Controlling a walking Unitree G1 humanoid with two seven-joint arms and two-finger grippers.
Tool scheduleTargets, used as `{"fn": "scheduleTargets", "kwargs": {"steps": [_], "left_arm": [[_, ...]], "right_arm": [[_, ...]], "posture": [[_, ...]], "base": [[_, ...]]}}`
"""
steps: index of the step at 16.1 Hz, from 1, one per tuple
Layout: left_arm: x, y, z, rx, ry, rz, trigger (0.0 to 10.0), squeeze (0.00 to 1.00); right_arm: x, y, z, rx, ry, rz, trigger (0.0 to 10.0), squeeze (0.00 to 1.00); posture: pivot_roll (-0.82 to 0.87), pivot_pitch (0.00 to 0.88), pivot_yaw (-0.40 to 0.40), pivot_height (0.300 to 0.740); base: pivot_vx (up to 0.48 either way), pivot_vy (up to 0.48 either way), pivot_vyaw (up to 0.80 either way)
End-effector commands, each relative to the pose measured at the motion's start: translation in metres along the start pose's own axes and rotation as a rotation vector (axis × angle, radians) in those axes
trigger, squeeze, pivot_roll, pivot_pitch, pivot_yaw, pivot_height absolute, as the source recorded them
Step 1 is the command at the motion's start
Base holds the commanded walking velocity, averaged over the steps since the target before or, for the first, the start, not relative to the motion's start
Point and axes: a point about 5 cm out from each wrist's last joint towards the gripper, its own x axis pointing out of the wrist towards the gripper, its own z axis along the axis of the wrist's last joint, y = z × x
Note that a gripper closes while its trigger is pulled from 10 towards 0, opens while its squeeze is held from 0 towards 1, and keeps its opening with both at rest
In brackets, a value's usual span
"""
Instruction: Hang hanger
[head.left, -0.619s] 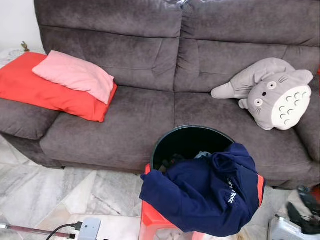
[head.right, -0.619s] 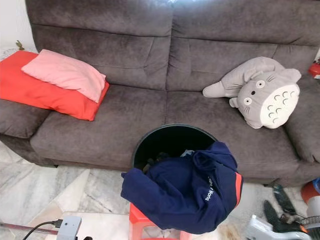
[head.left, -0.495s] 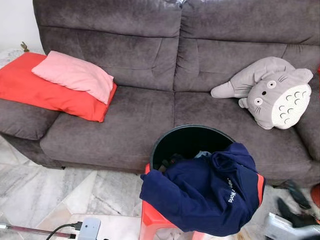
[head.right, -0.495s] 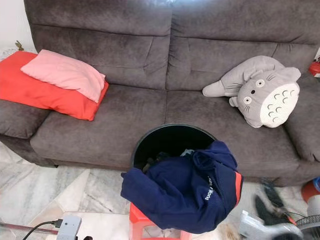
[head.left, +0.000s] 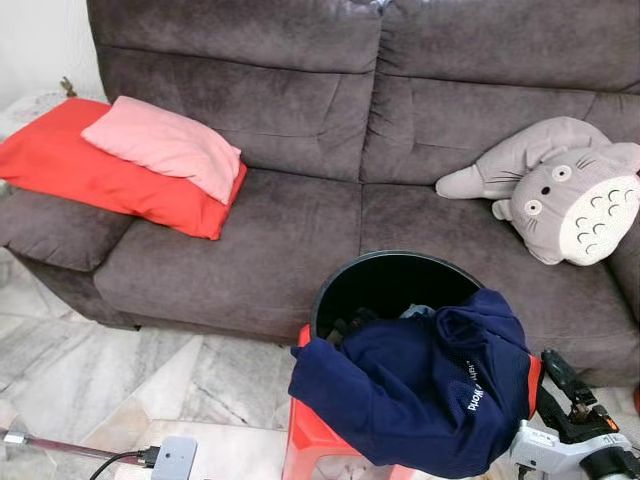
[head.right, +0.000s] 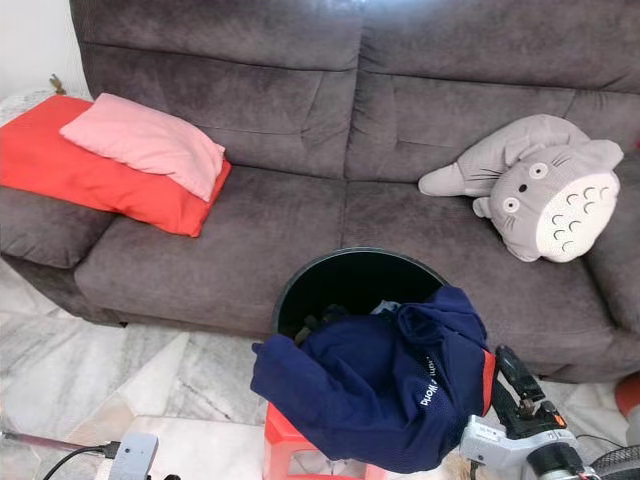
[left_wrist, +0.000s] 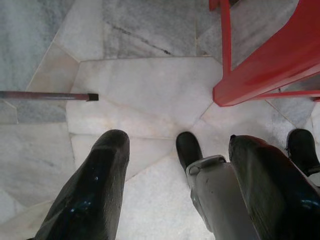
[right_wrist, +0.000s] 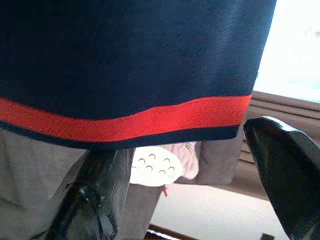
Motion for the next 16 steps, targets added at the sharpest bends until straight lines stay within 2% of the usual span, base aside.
{"fn": "scheduleTargets", "kwargs": {"steps": [1, 5, 10, 13, 16], "left_arm": [[-0.003, 0.002, -0.010, -0.006, 0.034, 0.011, 10.0, 0.00], [-0.003, 0.006, -0.008, -0.009, 0.024, 0.019, 10.0, 0.00], [-0.005, 0.010, -0.015, -0.006, 0.041, 0.013, 10.0, 0.00], [-0.006, 0.010, -0.017, -0.008, 0.044, 0.010, 10.0, 0.00], [-0.006, 0.010, -0.017, -0.016, 0.045, 0.000, 10.0, 0.00]], "right_arm": [[-0.003, 0.002, -0.001, -0.014, -0.027, 0.000, 10.0, 0.00], [-0.001, -0.019, 0.019, 0.017, -0.141, -0.135, 10.0, 0.00], [-0.027, -0.032, 0.055, 0.134, -0.195, -0.187, 10.0, 0.00], [-0.034, -0.048, 0.076, 0.188, -0.234, -0.226, 10.0, 0.00], [-0.040, -0.049, 0.083, 0.249, -0.197, -0.205, 10.0, 0.00]], "posture": [[-0.17, 0.148, 0.002, 0.740], [-0.17, 0.138, -0.001, 0.740], [-0.18, 0.132, -0.002, 0.740], [-0.18, 0.130, -0.004, 0.740], [-0.18, 0.137, -0.013, 0.740]], "base": [[0.000, 0.000, 0.00], [0.000, 0.000, 0.00], [0.000, 0.000, 0.00], [0.000, 0.000, 0.00], [0.000, 0.000, 0.00]]}}
